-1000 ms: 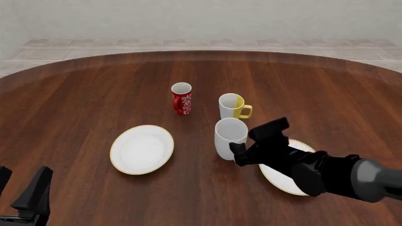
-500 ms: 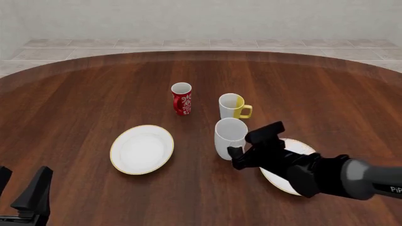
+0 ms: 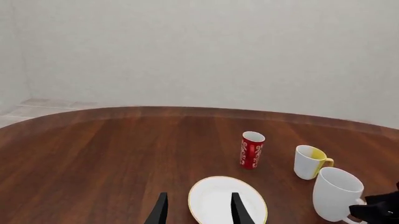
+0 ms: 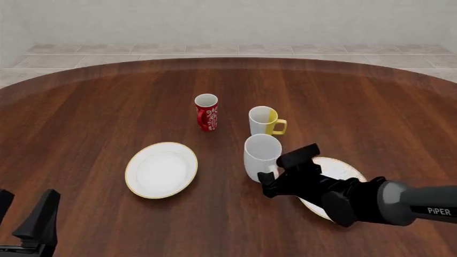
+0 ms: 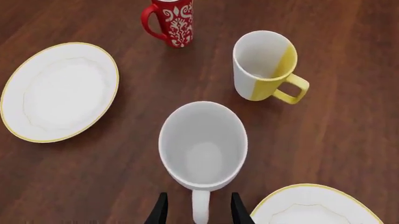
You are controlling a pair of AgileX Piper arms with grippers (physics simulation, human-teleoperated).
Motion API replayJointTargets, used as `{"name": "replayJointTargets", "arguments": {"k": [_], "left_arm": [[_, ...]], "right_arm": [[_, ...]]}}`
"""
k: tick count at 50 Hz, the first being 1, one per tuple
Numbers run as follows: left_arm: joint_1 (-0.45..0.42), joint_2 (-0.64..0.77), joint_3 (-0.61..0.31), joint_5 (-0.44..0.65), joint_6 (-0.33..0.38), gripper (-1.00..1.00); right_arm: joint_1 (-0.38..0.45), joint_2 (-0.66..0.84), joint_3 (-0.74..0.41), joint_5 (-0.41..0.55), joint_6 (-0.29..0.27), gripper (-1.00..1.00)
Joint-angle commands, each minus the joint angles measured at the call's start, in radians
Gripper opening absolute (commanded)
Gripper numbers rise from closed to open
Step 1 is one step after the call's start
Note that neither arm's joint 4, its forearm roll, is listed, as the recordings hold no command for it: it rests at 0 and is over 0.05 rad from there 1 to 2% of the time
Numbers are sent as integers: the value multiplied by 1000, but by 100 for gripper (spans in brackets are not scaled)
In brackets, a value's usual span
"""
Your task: Put the white mug on the left plate.
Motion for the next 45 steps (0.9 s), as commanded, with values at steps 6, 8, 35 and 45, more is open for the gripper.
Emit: {"name": "replayJointTargets", "arguments": {"k": [6,8,35,45], "left_arm": [[1,0,-1,0,-1,100],[1,0,-1,0,-1,100],[3,0,-4,3,-5,100],[6,0,-6,1,-8,100]], "right_arm": [[3,35,7,-21,8,100],[2,38,7,-23,9,100],[-6,6,36,-39,-27,-100],[6,-41,13,4,-67,-100]]}}
